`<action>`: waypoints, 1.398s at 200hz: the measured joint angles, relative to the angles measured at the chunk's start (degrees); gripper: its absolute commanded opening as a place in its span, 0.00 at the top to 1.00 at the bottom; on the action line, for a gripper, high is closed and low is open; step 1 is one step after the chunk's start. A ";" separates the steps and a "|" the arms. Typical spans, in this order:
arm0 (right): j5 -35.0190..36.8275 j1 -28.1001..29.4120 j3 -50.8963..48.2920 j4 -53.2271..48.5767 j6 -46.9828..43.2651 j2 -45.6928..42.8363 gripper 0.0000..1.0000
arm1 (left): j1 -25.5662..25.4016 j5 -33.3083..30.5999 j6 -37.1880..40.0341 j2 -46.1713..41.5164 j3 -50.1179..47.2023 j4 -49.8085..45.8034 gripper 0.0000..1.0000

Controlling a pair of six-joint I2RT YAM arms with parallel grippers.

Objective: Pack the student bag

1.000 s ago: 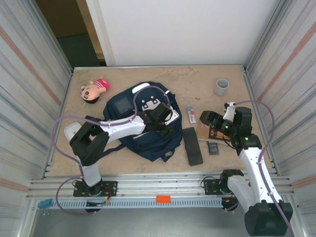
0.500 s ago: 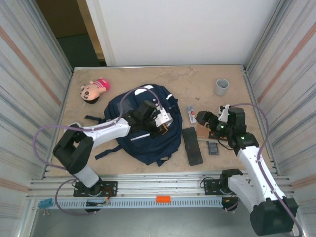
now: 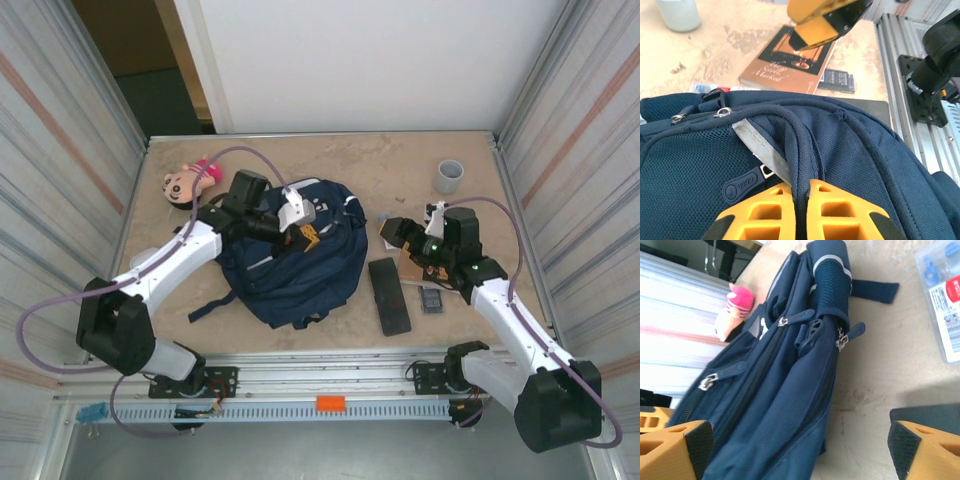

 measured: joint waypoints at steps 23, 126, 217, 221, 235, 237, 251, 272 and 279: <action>-0.87 1.68 1.70 1.11 -1.33 1.33 0.12 | 2.60 3.54 0.63 -1.16 1.64 -2.12 1.00; 4.24 4.98 -2.45 8.26 -23.71 -2.21 0.11 | 13.25 13.88 8.09 -6.32 6.14 -11.56 1.00; -2.51 6.12 -6.40 22.69 -42.38 13.60 0.26 | 15.54 19.52 10.45 -6.51 7.39 -12.61 1.00; -2.97 6.14 -5.77 22.77 -42.84 14.75 0.27 | 15.54 19.56 10.45 -6.51 7.39 -12.70 1.00; -5.31 6.25 -2.89 22.69 -44.83 18.16 0.29 | 15.56 19.89 10.47 -6.51 7.39 -12.76 1.00; -5.70 6.34 -2.40 22.51 -45.13 18.60 0.29 | 15.54 19.91 10.47 -6.51 7.39 -12.76 1.00; -8.09 6.73 0.96 22.05 -46.99 20.85 0.31 | 15.54 19.93 10.49 -6.51 7.39 -12.76 1.00; -12.44 7.48 4.09 21.64 -48.72 22.38 0.39 | 15.56 19.91 10.73 -6.51 7.39 -12.79 1.00; -13.94 7.67 4.57 21.46 -49.11 22.64 0.40 | 15.56 19.89 10.91 -6.56 7.39 -12.87 1.00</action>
